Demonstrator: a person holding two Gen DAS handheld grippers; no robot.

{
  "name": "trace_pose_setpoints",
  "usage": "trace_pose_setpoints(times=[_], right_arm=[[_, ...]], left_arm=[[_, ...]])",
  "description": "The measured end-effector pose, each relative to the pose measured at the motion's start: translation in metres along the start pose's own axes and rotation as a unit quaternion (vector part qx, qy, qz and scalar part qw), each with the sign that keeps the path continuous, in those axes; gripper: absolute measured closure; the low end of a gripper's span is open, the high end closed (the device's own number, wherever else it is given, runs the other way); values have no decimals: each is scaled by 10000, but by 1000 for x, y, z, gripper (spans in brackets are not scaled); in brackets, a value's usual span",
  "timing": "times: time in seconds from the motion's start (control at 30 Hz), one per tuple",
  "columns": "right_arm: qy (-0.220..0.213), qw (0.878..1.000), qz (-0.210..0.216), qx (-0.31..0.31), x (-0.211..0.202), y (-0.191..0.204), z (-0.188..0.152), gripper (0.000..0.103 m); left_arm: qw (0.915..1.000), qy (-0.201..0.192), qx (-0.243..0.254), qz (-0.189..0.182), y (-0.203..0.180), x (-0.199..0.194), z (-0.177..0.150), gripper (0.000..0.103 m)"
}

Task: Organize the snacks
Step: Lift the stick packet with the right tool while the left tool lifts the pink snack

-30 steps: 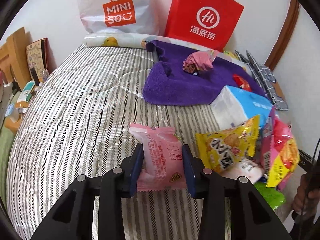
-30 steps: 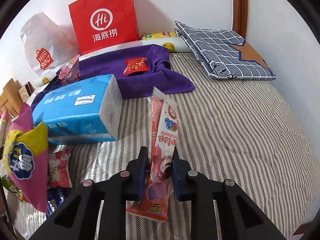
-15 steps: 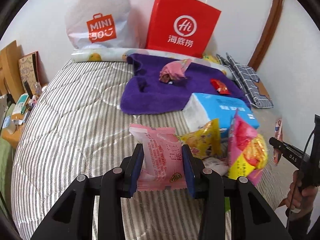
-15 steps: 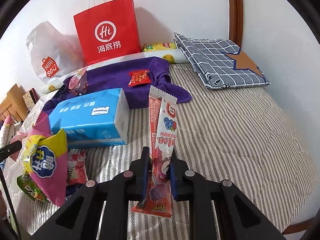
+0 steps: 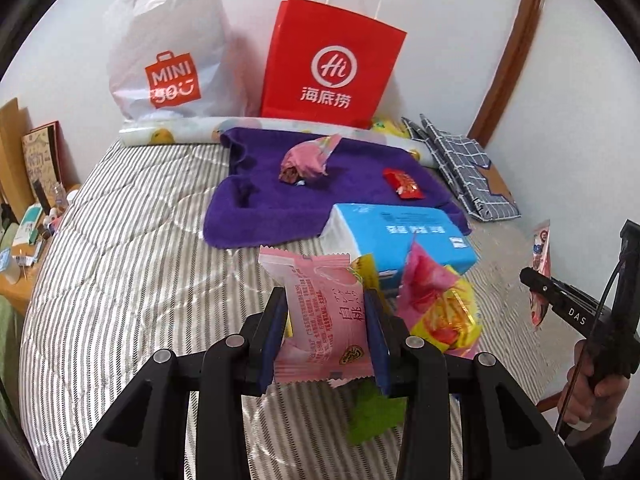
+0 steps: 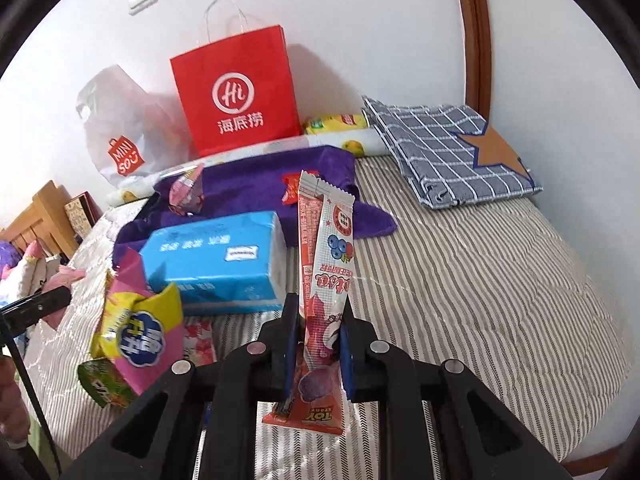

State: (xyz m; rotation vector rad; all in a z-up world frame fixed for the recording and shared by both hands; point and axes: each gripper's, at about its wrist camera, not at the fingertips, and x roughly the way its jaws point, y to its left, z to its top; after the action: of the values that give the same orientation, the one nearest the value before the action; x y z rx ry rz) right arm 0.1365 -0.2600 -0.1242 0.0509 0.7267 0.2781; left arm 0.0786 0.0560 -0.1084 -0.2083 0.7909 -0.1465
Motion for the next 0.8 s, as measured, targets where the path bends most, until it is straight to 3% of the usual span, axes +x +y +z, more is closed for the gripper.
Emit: trace_pose_setpoints(times=[0.8], right_arm=[[-171,9996,143,-200,-11,16,10,86]], left_arm=[[9998,-113,117,-143,-21,-2,10,65]])
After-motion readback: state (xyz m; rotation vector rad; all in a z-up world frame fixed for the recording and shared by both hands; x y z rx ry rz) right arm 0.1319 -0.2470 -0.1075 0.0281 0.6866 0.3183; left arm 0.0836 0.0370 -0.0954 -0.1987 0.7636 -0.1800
